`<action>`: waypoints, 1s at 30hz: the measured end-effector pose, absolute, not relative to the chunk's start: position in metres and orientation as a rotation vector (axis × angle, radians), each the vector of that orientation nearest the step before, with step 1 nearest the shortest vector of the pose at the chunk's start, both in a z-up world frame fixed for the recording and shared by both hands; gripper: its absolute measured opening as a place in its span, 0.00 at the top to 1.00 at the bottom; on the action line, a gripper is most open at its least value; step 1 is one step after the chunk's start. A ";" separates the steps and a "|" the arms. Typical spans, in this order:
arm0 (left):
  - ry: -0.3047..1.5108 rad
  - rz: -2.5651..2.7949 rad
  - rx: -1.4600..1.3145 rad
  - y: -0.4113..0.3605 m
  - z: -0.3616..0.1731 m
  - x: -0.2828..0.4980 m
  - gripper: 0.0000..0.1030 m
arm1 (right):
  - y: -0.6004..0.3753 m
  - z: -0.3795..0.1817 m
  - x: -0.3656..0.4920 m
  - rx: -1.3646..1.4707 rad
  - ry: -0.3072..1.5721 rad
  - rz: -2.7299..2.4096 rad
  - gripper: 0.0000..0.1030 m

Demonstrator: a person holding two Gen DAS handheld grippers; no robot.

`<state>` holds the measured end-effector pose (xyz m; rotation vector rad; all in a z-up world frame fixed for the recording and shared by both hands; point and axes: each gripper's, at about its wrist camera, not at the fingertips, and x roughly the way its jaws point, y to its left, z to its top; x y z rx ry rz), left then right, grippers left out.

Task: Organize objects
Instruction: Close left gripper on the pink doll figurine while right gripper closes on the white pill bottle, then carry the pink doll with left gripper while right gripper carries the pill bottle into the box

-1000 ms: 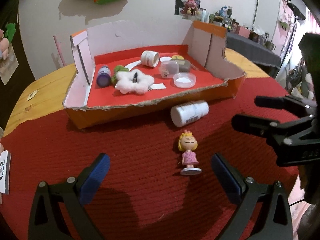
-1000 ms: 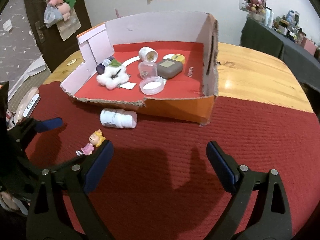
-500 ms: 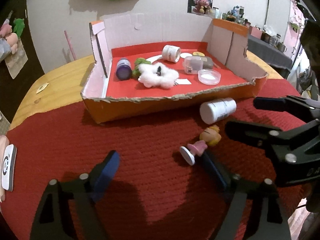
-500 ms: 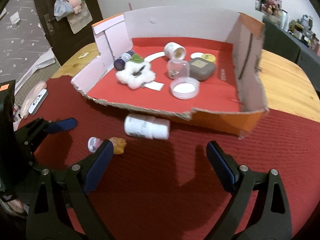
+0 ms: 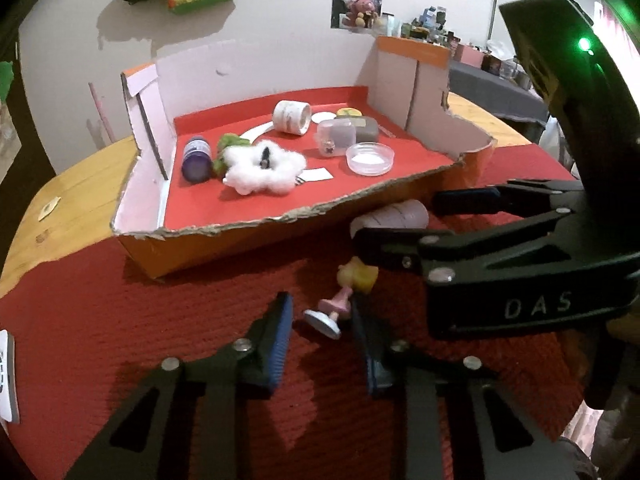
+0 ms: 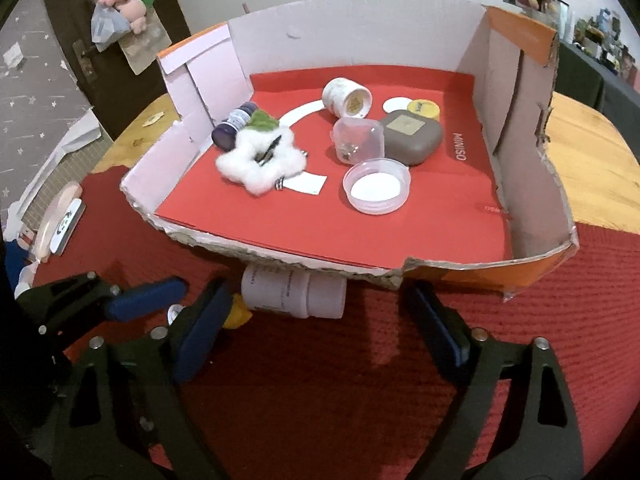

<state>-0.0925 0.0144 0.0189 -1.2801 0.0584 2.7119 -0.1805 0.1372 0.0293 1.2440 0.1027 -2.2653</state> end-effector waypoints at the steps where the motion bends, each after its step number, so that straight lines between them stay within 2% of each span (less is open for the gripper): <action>1: 0.051 2.707 -1.278 0.014 0.019 -0.092 0.76 | 0.137 0.030 -0.181 1.243 0.106 -2.269 0.26; 3: 0.032 2.700 -1.276 0.012 0.019 -0.091 0.76 | 0.137 0.029 -0.180 1.245 0.138 -2.272 0.43; 6: 0.017 2.696 -1.273 0.011 0.019 -0.087 0.76 | 0.138 0.029 -0.177 1.234 0.148 -2.272 0.50; 30: -0.094 2.762 -1.200 -0.005 0.038 -0.068 0.76 | 0.146 0.053 -0.139 1.138 0.152 -2.260 0.50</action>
